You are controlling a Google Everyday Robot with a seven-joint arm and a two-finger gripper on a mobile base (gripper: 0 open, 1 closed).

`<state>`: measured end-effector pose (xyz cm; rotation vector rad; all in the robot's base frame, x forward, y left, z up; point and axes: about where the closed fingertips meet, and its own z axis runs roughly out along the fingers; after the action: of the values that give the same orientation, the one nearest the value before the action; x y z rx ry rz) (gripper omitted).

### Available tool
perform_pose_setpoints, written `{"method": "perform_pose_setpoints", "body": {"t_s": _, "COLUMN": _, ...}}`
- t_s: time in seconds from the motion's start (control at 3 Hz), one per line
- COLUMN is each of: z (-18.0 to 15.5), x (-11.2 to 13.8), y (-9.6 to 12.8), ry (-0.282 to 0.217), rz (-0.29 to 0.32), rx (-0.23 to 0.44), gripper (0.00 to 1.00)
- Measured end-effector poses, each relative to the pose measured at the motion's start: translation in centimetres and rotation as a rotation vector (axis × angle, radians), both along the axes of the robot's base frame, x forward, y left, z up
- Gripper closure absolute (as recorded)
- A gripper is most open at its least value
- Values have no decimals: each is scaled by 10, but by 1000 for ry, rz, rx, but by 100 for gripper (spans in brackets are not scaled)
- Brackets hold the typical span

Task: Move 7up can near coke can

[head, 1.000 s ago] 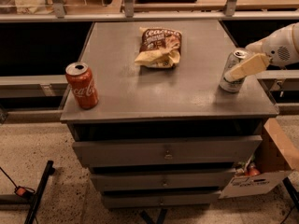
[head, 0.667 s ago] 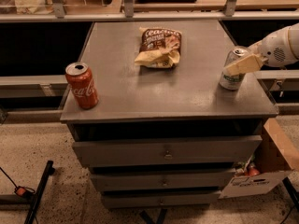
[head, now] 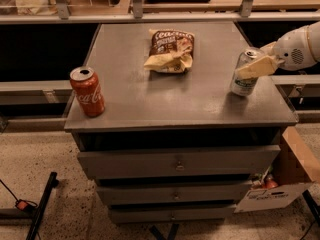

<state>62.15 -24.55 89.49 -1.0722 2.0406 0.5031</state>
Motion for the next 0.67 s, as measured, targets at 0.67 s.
{"method": "perform_pose_setpoints", "body": {"t_s": 0.67, "z": 25, "x": -19, "y": 102, "ry": -35, "rz": 251, "rx": -39, "gripper": 100}}
